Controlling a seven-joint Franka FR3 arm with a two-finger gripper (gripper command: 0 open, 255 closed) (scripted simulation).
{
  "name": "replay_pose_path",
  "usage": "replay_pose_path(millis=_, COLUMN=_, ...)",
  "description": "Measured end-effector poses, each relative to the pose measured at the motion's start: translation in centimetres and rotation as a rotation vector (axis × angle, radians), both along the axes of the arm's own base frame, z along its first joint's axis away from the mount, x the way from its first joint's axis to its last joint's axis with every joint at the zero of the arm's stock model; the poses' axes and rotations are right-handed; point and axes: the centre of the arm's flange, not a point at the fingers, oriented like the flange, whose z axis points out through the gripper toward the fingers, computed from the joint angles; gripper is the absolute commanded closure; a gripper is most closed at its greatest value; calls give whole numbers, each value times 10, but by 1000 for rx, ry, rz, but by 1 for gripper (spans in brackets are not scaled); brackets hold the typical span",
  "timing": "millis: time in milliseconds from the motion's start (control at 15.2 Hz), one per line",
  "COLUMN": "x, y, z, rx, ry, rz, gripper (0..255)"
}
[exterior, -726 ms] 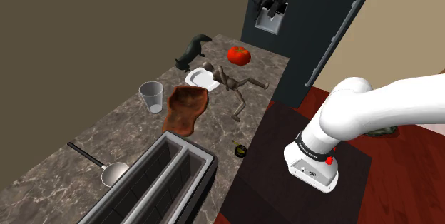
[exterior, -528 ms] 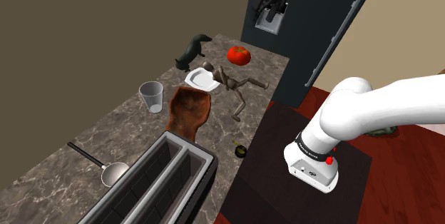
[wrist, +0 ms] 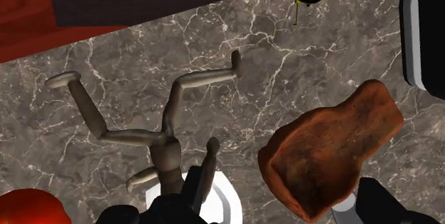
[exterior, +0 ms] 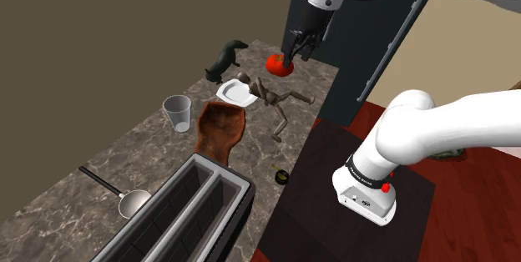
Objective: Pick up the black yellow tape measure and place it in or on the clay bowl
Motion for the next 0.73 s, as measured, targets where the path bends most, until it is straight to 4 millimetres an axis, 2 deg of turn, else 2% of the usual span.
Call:
replay_pose_path(millis=396, x=-10, y=31, z=-76, rx=-3, ry=56, rz=14, gripper=0)
replay_pose_path(millis=726, x=-17, y=54, z=-131, rx=-5, ry=103, rz=26, gripper=0)
